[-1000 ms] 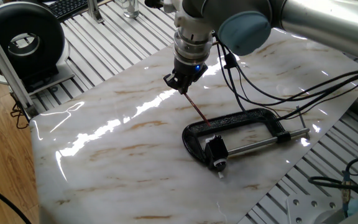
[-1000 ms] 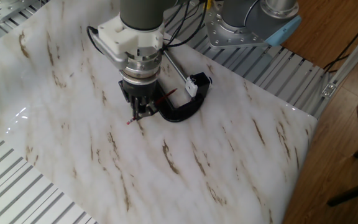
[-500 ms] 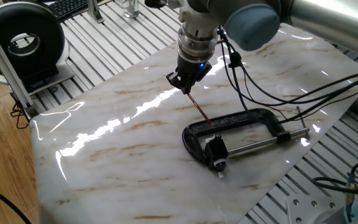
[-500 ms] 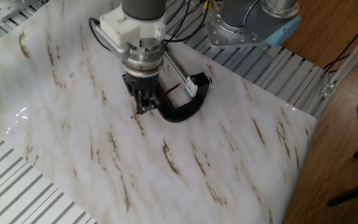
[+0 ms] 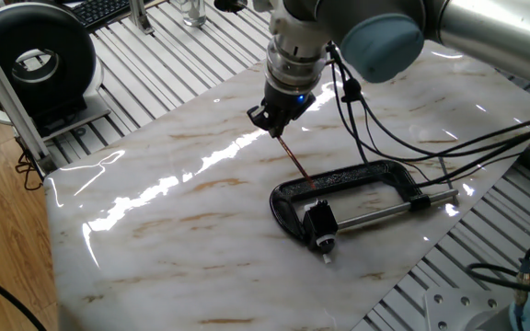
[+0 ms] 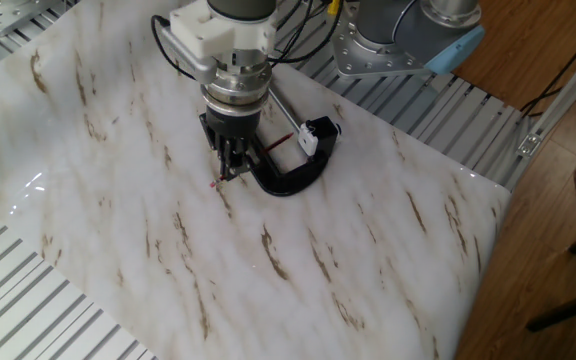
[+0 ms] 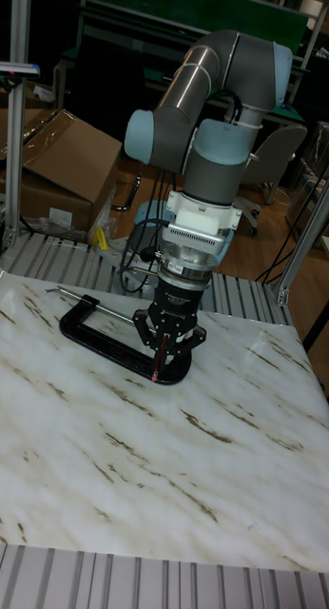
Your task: Insert the pencil into the pencil sharpener
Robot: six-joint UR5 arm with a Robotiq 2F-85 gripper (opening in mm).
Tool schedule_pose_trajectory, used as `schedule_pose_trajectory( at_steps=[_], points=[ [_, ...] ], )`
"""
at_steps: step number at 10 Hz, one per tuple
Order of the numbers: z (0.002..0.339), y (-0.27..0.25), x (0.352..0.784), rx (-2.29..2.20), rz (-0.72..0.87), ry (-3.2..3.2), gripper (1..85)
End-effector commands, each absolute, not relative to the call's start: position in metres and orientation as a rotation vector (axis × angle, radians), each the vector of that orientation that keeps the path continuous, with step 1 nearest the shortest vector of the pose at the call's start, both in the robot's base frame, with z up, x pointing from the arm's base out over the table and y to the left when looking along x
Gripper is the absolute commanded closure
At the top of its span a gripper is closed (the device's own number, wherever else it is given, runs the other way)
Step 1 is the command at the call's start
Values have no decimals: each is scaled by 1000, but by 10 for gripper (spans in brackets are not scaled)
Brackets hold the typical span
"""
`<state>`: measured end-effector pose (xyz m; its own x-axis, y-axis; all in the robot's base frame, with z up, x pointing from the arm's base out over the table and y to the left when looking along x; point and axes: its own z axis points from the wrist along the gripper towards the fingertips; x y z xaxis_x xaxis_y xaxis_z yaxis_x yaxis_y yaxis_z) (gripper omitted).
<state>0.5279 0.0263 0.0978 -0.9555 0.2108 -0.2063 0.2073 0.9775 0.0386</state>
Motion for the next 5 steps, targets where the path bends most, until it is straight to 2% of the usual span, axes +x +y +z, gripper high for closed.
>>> schedule_pose_trajectory(
  at_steps=[1,5],
  points=[
    [95,34,536,324,49,2889,847],
    [81,42,541,326,42,2889,847]
  ],
)
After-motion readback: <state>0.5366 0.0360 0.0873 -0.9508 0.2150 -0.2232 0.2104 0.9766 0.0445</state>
